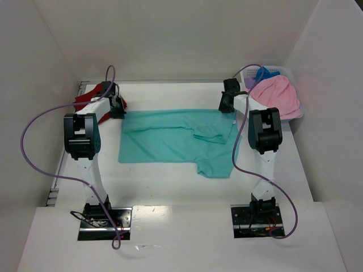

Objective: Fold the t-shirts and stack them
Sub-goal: Fold the flattened tshirt in 1/3 of the way

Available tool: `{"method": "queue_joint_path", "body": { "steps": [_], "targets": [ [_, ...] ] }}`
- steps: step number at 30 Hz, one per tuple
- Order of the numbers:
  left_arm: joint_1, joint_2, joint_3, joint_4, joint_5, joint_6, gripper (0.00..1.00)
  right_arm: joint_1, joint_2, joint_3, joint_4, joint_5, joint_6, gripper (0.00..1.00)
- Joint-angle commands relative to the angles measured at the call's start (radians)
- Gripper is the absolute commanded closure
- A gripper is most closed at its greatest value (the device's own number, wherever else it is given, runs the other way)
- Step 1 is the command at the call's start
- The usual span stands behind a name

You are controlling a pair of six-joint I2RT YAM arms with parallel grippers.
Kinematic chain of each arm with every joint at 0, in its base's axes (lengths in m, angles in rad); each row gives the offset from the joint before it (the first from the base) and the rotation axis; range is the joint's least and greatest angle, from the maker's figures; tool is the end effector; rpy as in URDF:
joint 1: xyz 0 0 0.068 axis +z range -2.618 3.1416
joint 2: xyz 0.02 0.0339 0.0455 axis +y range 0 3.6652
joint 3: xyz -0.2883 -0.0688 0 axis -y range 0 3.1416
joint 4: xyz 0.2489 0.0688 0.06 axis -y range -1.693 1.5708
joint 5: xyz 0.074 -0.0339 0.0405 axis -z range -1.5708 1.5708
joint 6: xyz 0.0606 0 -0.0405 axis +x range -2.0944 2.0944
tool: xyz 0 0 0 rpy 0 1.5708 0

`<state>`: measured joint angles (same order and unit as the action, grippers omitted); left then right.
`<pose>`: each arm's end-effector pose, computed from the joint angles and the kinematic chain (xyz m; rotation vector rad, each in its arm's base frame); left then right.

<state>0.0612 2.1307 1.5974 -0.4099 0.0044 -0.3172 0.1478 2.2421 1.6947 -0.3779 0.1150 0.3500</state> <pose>0.4961 0.0301 0.1740 -0.4717 2.4729 -0.1098 0.5191 0.0703 0.1537 0.2988 2.4706 0.0662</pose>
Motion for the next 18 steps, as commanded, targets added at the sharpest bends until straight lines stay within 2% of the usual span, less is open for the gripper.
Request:
{"method": "queue_joint_path", "body": {
  "steps": [1,6,8,9,12,16,18],
  "targets": [
    [0.003,-0.009,0.048,0.049,-0.017,0.015,0.88,-0.005,0.01,-0.007,-0.059,-0.003,-0.008,1.0],
    [0.003,-0.009,0.049,0.059,-0.006,0.064,0.78,-0.005,0.01,-0.007,-0.059,-0.003,-0.008,1.0],
    [0.012,-0.009,0.049,0.046,0.018,0.064,0.69,-0.005,0.01,-0.007,-0.059,-0.003,-0.008,1.0],
    [0.012,-0.02,0.049,0.046,0.041,0.064,0.55,-0.005,0.01,-0.007,-0.059,-0.003,-0.008,1.0],
    [0.012,-0.057,0.027,0.046,0.104,0.064,0.43,-0.005,0.01,-0.007,-0.059,-0.012,-0.008,1.0],
    [0.012,-0.145,-0.053,0.036,0.152,0.064,0.41,-0.005,0.001,-0.007,-0.059,-0.021,-0.008,1.0],
    [0.012,-0.17,-0.082,0.026,0.163,0.064,0.47,-0.005,-0.009,-0.007,-0.059,-0.021,-0.008,1.0]
  ]
}}
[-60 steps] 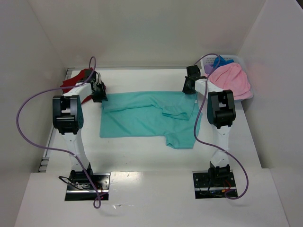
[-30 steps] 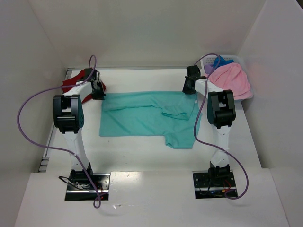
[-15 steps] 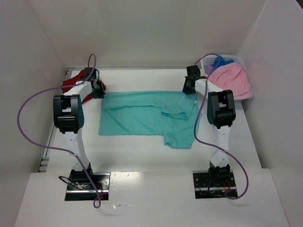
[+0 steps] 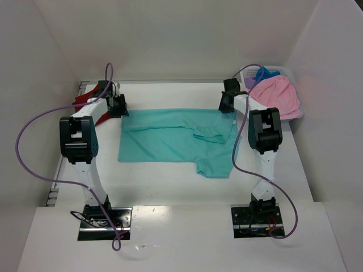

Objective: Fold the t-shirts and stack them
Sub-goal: Fold the flattened tshirt in 1/3 of the way

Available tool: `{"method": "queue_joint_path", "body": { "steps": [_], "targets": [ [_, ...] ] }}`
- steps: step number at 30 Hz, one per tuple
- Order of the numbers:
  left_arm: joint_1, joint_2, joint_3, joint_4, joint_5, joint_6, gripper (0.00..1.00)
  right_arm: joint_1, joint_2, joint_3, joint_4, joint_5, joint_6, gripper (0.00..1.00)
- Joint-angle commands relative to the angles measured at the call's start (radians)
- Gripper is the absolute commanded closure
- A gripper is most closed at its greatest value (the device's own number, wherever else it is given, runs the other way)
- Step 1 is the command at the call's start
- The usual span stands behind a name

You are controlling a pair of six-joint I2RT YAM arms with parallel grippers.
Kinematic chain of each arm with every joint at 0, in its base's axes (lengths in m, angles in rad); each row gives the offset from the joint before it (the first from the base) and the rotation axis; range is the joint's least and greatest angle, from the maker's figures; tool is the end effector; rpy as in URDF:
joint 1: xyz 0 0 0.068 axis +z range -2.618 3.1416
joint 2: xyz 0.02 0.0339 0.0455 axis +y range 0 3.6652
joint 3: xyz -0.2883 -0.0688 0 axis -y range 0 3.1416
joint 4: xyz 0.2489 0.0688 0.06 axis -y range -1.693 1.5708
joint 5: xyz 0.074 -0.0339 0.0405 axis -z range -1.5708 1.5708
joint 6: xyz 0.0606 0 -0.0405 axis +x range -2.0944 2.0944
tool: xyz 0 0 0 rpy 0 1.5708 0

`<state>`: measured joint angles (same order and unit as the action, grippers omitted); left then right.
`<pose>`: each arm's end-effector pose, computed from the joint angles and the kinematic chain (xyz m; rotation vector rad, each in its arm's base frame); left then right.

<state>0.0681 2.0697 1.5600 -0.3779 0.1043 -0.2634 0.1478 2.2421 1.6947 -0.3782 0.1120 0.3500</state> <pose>0.4885 0.0270 0.1935 -0.3613 2.4370 -0.2133 0.5191 0.0704 0.1537 0.2976 2.4716 0.0697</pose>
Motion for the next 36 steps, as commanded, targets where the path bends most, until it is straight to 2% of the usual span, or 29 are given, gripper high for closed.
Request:
{"method": "queue_joint_path", "body": {
  "steps": [1,3,5,16,22,29,36],
  "targets": [
    [0.006,-0.131,-0.07,-0.006,0.077,0.019,0.49,-0.005,-0.009,-0.016,-0.059,-0.018,-0.008,1.0],
    [0.006,-0.143,-0.093,-0.006,0.089,0.02,0.57,-0.005,-0.009,-0.017,-0.059,-0.028,-0.008,1.0],
    [0.006,-0.152,-0.116,-0.006,0.112,0.02,0.6,-0.005,-0.009,-0.017,-0.059,-0.028,-0.008,1.0],
    [-0.054,-0.099,-0.186,0.008,0.104,0.01,0.65,-0.005,-0.018,-0.046,-0.05,-0.028,-0.008,1.0],
    [-0.074,-0.111,-0.212,-0.088,0.055,0.03,0.68,-0.005,-0.018,-0.046,-0.05,-0.018,-0.008,1.0],
    [-0.074,-0.122,-0.23,-0.147,0.034,0.05,0.68,-0.005,-0.018,-0.036,-0.05,-0.018,-0.008,1.0],
    [-0.074,-0.152,-0.147,-0.167,0.023,0.061,0.54,-0.005,-0.018,-0.036,-0.05,-0.018,-0.008,1.0]
  ]
}}
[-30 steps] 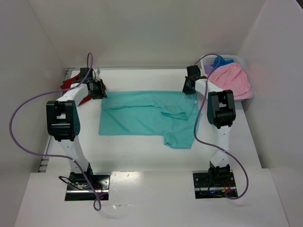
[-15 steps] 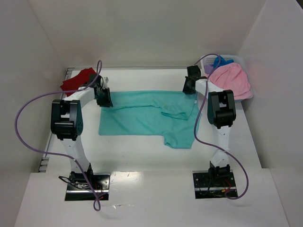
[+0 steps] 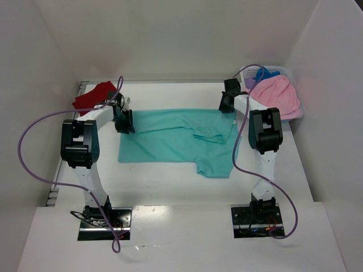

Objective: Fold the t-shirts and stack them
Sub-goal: Fold the flattened tshirt in 1/3 of the way

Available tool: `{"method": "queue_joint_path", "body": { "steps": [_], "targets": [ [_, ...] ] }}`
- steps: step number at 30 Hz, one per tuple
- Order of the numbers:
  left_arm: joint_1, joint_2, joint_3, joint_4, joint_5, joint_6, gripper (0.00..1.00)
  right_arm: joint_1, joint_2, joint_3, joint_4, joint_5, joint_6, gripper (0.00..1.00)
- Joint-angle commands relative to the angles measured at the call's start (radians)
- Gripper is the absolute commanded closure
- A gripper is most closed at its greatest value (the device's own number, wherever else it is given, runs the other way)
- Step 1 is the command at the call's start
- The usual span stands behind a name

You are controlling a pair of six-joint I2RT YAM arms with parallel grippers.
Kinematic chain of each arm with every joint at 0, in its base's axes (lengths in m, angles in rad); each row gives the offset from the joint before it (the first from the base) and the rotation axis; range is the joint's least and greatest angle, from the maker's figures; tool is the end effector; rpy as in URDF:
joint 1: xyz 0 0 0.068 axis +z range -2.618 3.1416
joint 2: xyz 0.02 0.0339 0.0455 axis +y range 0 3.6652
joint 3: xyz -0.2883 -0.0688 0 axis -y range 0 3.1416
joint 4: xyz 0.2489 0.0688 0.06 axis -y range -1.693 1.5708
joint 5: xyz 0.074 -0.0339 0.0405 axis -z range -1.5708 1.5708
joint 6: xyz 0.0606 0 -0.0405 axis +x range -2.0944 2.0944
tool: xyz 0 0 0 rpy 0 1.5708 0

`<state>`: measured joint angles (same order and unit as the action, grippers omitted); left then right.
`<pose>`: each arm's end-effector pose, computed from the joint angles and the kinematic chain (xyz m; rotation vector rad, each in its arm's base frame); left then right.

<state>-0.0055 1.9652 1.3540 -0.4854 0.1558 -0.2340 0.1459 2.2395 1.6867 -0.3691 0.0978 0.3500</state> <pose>0.4301 -0.0118 0.1669 -0.2549 2.6636 -0.2846 0.5185 0.0702 0.1531 0.2942 2.4711 0.0873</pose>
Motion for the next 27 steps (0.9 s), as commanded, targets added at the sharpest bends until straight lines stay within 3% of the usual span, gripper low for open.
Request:
{"method": "queue_joint_path", "body": {
  "steps": [1,8,10,15,21,22,26,27],
  "targets": [
    [-0.001,-0.048,0.074,-0.073,-0.039,0.032,0.52,-0.003,-0.015,-0.028,-0.059,-0.004,-0.008,1.0],
    [0.01,-0.075,0.16,-0.094,-0.061,0.044,0.45,-0.003,-0.015,-0.028,-0.059,-0.004,-0.008,1.0],
    [0.021,-0.075,0.171,-0.068,-0.026,0.035,0.36,-0.003,-0.015,-0.028,-0.059,-0.004,-0.008,1.0],
    [0.021,-0.065,0.203,0.034,0.051,0.002,0.3,-0.003,-0.024,-0.038,-0.059,-0.013,-0.008,1.0],
    [0.021,-0.023,0.212,0.131,0.105,-0.025,0.27,-0.003,-0.179,-0.094,-0.027,-0.087,-0.017,0.72],
    [0.021,-0.023,0.198,0.143,0.117,-0.025,0.26,-0.003,-0.232,-0.131,-0.015,-0.108,-0.017,0.58],
    [0.03,-0.032,0.175,0.229,0.162,-0.016,0.23,-0.003,-0.328,-0.224,0.004,-0.177,0.003,0.39],
    [0.03,-0.032,0.162,0.26,0.191,-0.016,0.23,-0.003,-0.352,-0.242,0.016,-0.213,0.016,0.28]
  ]
}}
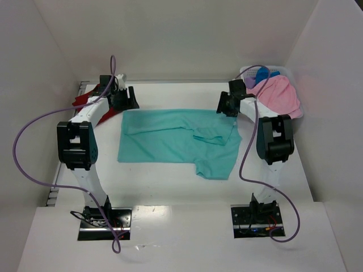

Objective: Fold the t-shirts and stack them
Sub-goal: Fold the flattened tshirt in 1/3 of the way

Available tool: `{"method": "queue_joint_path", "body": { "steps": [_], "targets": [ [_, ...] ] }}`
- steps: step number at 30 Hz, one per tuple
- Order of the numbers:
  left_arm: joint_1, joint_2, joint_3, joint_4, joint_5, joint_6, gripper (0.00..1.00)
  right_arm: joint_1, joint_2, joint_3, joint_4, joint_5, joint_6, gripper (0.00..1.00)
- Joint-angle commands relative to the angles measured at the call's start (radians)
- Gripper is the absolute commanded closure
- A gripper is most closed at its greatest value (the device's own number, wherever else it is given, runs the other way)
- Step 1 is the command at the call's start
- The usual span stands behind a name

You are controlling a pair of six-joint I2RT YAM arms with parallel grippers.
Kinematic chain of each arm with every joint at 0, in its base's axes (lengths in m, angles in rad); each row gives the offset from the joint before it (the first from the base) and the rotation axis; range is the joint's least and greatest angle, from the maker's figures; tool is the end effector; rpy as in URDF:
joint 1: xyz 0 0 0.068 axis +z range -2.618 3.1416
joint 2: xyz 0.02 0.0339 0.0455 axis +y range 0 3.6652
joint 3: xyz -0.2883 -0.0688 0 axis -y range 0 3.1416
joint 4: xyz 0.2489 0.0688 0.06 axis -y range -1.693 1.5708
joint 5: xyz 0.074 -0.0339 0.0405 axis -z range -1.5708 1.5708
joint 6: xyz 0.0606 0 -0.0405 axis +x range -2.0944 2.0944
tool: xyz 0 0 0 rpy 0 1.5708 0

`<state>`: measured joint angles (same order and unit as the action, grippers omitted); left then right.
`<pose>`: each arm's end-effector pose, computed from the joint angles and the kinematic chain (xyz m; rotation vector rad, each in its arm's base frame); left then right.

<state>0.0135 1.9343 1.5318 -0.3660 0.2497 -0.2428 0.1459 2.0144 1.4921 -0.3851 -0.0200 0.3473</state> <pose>0.4706 -0.0086 0.2484 -0.1756 2.3383 -0.4056 0.4671 0.0699 0.1957 0.2421 2.4812 0.2338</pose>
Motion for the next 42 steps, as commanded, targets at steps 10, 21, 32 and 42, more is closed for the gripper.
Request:
{"method": "queue_joint_path", "body": {
  "steps": [10,21,32,42],
  "targets": [
    [-0.088,0.067,0.011,0.188,0.263,0.106,0.21,0.168,-0.229,-0.23,0.095,-0.133,0.038,0.14],
    [-0.098,0.109,-0.019,0.187,0.254,0.105,0.21,0.311,-0.224,-0.316,0.13,0.012,0.038,0.33],
    [-0.098,0.109,-0.039,0.168,0.244,0.132,0.21,0.353,-0.137,-0.259,0.092,0.138,-0.039,0.47],
    [-0.098,0.129,-0.039,0.127,0.204,0.143,0.2,0.363,-0.115,-0.259,0.052,0.157,-0.059,0.83]
  ]
}}
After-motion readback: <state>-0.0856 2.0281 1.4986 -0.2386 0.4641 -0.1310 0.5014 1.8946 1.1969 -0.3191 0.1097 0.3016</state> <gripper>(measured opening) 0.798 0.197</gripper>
